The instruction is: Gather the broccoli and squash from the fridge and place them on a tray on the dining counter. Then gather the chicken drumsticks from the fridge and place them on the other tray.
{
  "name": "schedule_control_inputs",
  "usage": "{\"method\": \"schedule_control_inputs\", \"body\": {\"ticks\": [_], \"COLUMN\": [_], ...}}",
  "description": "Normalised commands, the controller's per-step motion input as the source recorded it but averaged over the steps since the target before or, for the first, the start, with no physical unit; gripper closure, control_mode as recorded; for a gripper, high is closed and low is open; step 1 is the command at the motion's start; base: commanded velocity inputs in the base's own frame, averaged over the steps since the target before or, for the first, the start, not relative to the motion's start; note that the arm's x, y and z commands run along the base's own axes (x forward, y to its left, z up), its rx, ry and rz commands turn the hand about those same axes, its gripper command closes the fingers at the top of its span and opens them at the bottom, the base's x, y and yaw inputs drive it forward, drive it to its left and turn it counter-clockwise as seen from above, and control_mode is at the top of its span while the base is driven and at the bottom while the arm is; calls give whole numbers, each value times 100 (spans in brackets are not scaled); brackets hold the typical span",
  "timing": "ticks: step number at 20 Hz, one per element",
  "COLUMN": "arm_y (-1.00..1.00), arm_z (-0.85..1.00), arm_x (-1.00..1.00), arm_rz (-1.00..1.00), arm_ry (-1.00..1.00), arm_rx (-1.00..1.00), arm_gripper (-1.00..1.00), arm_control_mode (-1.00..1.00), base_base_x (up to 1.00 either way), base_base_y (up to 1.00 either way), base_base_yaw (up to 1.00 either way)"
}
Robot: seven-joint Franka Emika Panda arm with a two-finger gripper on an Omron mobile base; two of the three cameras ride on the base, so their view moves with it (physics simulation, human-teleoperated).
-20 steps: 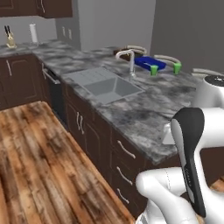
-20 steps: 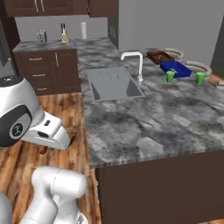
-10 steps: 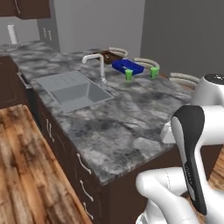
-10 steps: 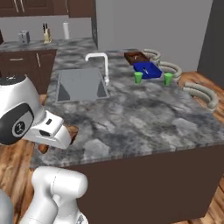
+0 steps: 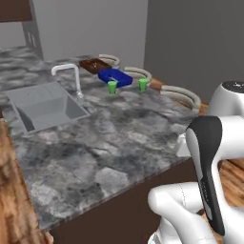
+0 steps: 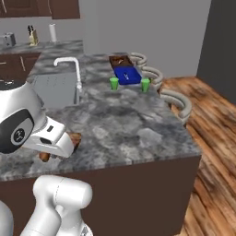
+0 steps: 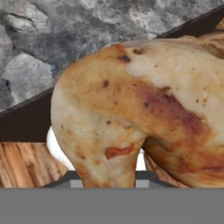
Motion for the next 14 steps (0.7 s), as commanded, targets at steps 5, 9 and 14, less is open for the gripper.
{"method": "schedule_control_inputs", "body": {"ticks": [5, 9, 14], "arm_y": [0, 0, 0], "arm_z": [0, 0, 0], "arm_x": [0, 0, 0], "arm_rz": [0, 0, 0], "arm_ry": [0, 0, 0], "arm_rx": [0, 0, 0], "arm_gripper": [100, 100, 100], "arm_control_mode": [100, 100, 100], "base_base_x": [15, 17, 19], "base_base_y": [-100, -100, -100], "base_base_yaw": [2, 3, 4]}}
